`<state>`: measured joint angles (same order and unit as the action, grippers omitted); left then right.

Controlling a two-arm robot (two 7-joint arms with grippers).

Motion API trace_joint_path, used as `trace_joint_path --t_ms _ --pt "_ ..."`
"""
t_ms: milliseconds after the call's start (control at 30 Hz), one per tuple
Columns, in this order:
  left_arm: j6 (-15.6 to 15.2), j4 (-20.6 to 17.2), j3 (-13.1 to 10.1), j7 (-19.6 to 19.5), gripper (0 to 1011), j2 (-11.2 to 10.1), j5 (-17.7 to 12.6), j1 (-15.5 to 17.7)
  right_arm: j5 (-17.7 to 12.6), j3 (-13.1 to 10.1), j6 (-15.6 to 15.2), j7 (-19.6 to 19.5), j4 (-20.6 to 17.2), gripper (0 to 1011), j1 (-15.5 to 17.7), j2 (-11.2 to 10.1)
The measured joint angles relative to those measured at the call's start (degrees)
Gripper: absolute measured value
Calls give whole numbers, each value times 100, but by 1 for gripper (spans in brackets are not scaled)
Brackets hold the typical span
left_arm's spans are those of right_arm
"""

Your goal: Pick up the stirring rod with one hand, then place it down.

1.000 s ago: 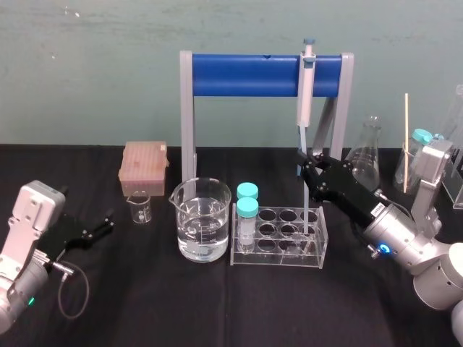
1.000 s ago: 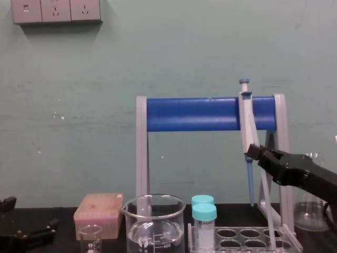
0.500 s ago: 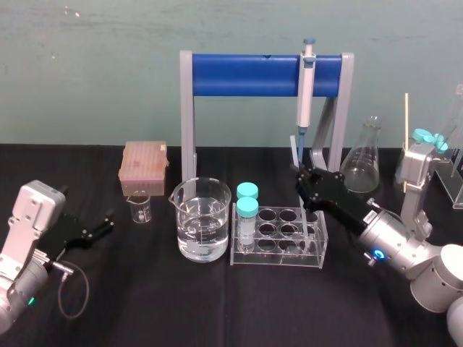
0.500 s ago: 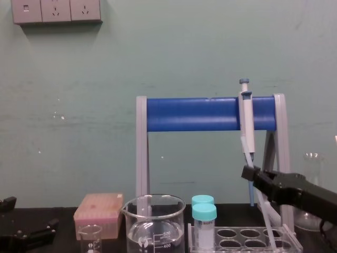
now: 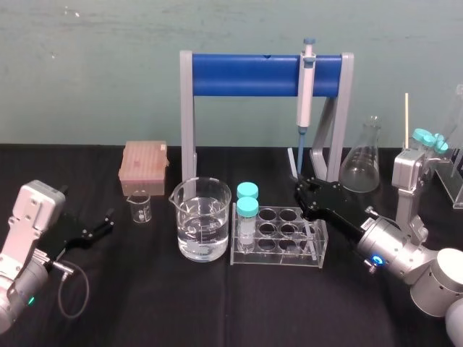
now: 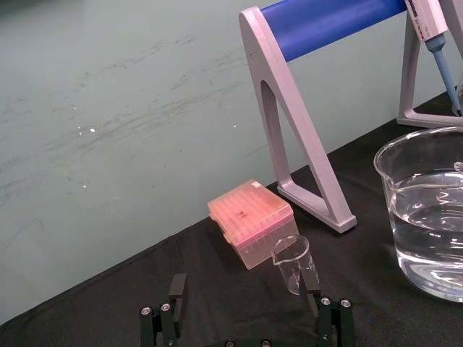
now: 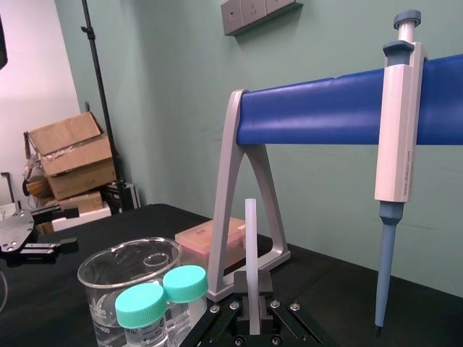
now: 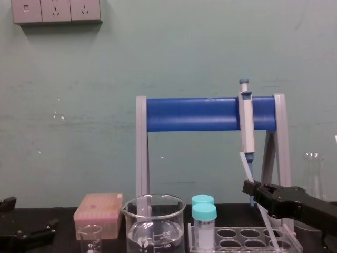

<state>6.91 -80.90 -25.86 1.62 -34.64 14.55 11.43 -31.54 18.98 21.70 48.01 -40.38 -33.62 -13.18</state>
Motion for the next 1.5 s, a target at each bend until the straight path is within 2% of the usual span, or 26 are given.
trace_joint_path --t_ms 400,467,667,700,733,767,800,833,867,933,1000,1067,1233,1267,1367,1500 --pt "0 0 0 0 1000 0 0 0 -22 -3 0 8 -9 67 1 -4" --pt "0 0 0 0 1000 0 0 0 -25 -4 1 10 -10 101 3 -4" --pt "0 0 0 0 1000 0 0 0 -30 -7 3 16 -14 274 5 -6" --pt "0 0 0 0 1000 0 0 0 -30 -7 4 18 -14 334 6 -6" --pt "0 0 0 0 1000 0 0 0 -30 -7 4 18 -15 334 6 -6" --pt "0 0 0 0 1000 0 0 0 -31 -7 4 19 -16 394 7 -6" --pt "0 0 0 0 1000 0 0 0 -31 -7 6 20 -17 394 8 -6" --pt "0 0 0 0 1000 0 0 0 -31 -7 6 20 -17 453 8 -6" --pt "0 0 0 0 1000 0 0 0 -32 -7 6 21 -17 453 8 -6" --pt "0 0 0 0 1000 0 0 0 -33 -7 8 23 -18 556 8 -6" --pt "0 0 0 0 1000 0 0 0 -33 -7 8 24 -18 596 8 -6" --pt "0 0 0 0 1000 0 0 0 -34 -7 9 25 -19 677 8 -6" --pt "0 0 0 0 1000 0 0 0 -36 -7 9 28 -19 822 8 -6" --pt "0 0 0 0 1000 0 0 0 -36 -11 32 38 -33 822 11 -6" --pt "0 0 0 0 1000 0 0 0 -73 -77 170 72 -224 931 56 -7" --pt "0 0 0 0 1000 0 0 0 -132 -174 361 67 -522 1000 129 -10"
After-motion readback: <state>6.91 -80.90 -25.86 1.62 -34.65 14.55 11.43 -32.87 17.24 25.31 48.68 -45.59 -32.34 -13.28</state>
